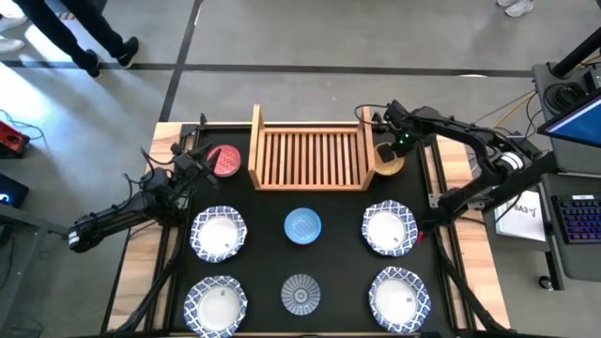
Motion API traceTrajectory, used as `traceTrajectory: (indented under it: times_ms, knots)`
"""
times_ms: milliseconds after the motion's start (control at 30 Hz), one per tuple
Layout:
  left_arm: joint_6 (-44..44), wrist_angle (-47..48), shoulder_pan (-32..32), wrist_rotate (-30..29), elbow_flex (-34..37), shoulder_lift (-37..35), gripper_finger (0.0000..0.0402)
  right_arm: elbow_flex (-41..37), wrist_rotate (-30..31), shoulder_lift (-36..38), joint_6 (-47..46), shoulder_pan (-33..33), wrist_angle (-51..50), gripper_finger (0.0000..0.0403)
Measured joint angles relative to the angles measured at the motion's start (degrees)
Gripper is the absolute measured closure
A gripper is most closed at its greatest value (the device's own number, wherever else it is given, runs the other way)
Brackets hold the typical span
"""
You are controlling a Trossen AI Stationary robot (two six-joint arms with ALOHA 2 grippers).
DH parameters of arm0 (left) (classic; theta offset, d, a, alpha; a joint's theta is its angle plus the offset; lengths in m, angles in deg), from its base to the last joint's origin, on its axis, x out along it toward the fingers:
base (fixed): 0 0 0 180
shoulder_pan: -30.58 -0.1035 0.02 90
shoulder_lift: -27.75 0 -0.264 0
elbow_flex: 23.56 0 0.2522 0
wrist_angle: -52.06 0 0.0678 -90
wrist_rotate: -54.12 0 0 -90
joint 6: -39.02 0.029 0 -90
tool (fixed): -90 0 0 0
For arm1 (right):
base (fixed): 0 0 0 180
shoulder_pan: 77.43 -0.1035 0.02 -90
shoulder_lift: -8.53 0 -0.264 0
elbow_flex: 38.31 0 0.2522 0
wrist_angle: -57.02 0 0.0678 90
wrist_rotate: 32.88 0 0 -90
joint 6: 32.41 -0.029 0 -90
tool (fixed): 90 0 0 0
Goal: Place and stack bowls onto a shelf
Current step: Put the yellow patterned bowl on the shelf
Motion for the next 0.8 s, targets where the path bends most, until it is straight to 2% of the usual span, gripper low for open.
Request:
traceTrajectory:
  times_ms: [467,800]
  knots:
    - [0.00,0.00,-0.01,0.00,-0.02,0.00,0.0267,1.96,1.05,7.75,-1.61,-0.05,0.43,0.0390]
    - [0.00,0.00,0.00,0.00,-0.02,0.00,0.0267,2.20,5.30,9.56,-2.60,-0.07,7.01,0.0390]
